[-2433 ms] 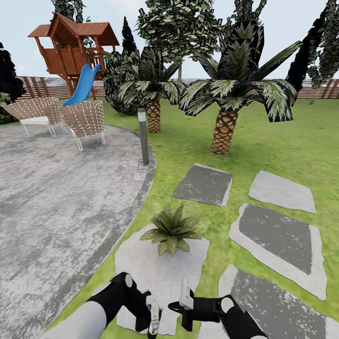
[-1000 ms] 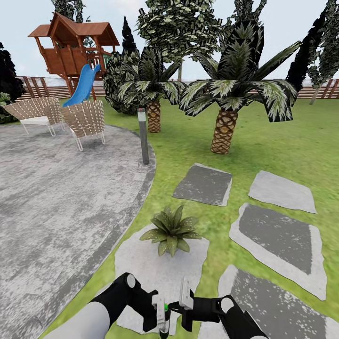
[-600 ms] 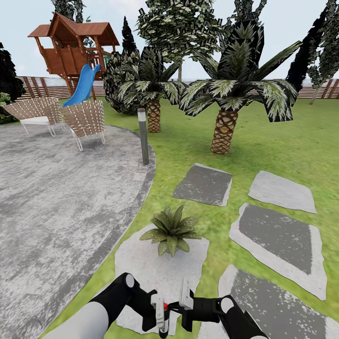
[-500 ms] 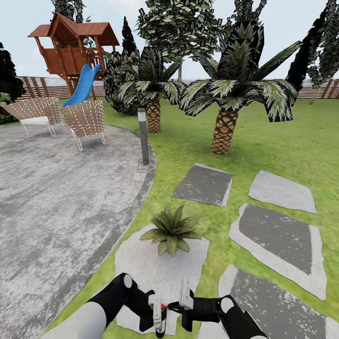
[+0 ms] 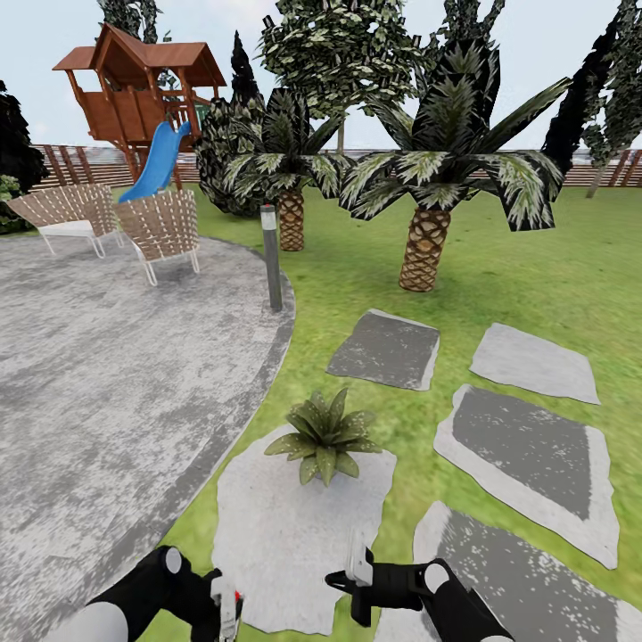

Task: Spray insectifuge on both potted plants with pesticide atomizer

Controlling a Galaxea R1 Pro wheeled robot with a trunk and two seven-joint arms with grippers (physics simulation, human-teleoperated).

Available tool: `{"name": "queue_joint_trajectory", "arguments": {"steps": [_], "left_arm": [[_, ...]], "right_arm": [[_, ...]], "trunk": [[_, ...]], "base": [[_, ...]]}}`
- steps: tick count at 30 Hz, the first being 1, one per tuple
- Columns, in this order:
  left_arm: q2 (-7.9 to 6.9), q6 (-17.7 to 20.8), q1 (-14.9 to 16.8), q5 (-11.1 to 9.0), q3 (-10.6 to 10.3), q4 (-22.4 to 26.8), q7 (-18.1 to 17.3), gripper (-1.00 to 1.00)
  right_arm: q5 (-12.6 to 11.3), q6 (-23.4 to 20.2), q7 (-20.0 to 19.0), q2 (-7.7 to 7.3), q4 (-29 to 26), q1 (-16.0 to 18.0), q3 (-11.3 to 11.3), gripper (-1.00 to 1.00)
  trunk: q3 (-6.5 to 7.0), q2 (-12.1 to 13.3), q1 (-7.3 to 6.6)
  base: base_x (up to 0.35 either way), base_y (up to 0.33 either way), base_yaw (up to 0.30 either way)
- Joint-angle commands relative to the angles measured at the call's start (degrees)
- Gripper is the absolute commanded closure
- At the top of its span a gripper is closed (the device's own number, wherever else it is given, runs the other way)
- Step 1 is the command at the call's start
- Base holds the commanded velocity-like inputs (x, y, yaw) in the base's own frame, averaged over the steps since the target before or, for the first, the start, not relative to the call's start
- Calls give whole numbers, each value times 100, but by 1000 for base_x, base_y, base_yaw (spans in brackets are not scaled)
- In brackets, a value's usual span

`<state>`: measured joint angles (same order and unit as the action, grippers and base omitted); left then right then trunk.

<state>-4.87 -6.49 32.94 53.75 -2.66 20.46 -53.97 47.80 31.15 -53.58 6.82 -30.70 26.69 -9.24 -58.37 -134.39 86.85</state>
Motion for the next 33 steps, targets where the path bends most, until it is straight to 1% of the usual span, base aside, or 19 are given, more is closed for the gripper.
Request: {"name": "queue_joint_trajectory", "arguments": {"steps": [1,3,7,10,12,13,15,16,17,18,19,20,21,22,24,25,26,27,33], "left_arm": [[-18,-57,-50,-115,-6,-60,100,100],[-45,-59,-126,-362,104,-235,238,100],[-200,-66,-167,-629,391,-550,687,100],[-235,-86,-172,-993,793,-906,1230,100],[-238,-102,-175,-1269,980,-1107,1553,100],[-233,-113,-211,-1498,1041,-1207,1751,100],[-218,-141,-347,-2122,1092,-1287,2182,100],[-213,-157,-402,-2496,1096,-1301,2415,100],[-208,-164,-431,-2735,1098,-1307,2569,100],[-205,-172,-475,-3113,1100,-1314,2858,100],[-206,-174,-501,-3243,1100,-1320,3000,100],[-202,-177,-577,-3386,1101,-1322,3246,100],[-199,-185,-633,-3457,1101,-1323,3416,100],[-190,-296,-718,-3567,1101,-1327,3724,100],[-178,-615,-792,-3792,1106,-1340,4150,100],[-172,-714,-807,-3912,1107,-1346,4276,100],[-168,-803,-819,-4124,1109,-1358,4425,100],[-186,-915,-832,-4755,1105,-1410,4590,100],[-212,-924,-841,-4816,1104,-1438,4609,100]], "right_arm": [[27,14,-38,-97,-5,3,-53,-100],[16,14,-38,-290,0,3,-58,-100],[11,10,-33,-598,15,3,-68,-100],[8,12,26,-803,46,-4,-96,-100],[3,19,227,-919,130,-21,-346,-100],[2,25,405,-951,341,-31,-724,-100],[1,30,917,-978,866,-38,-1401,-100],[1,40,1279,-987,1126,-43,-1597,-100],[1,46,1595,-991,1292,-49,-1685,-100],[1,53,2398,-991,1571,-104,-1801,-100],[-2,60,2873,-986,1689,-155,-1839,-100],[-5,89,3709,-975,1884,-263,-1873,-100],[-6,128,4210,-971,2016,-332,-1885,-100],[-10,283,4931,-971,2249,-451,-1897,-100],[-9,640,5695,-972,2516,-581,-1903,-100],[-8,770,5851,-975,2573,-613,-1907,-100],[-8,923,5988,-975,2622,-646,-1911,-100],[-8,1092,6122,-944,2671,-688,-1914,-100],[-15,1104,6131,-973,2666,-691,-1931,-100]], "trunk": [[-5,-2,-1],[-5,-2,-1],[-5,-2,-1],[-5,-2,-1],[-5,-2,-1],[-5,-2,-1],[-5,-2,-1],[-5,-2,-1],[-5,-2,-1],[-5,-2,-1],[-5,-2,-1],[-5,-2,-1],[-5,-2,-1],[-5,-2,-1],[-5,-2,-1],[-5,-2,-1],[-5,-2,-1],[-5,-2,-1],[-5,-2,-1]], "base": [[0,0,0],[0,0,0],[0,0,0],[0,0,0],[0,0,0],[0,0,0],[0,0,0],[0,0,0],[0,0,0],[0,0,0],[0,0,0],[0,0,0],[0,0,0],[0,0,0],[0,0,0],[0,0,0],[0,0,0],[0,0,0],[0,0,0]]}}
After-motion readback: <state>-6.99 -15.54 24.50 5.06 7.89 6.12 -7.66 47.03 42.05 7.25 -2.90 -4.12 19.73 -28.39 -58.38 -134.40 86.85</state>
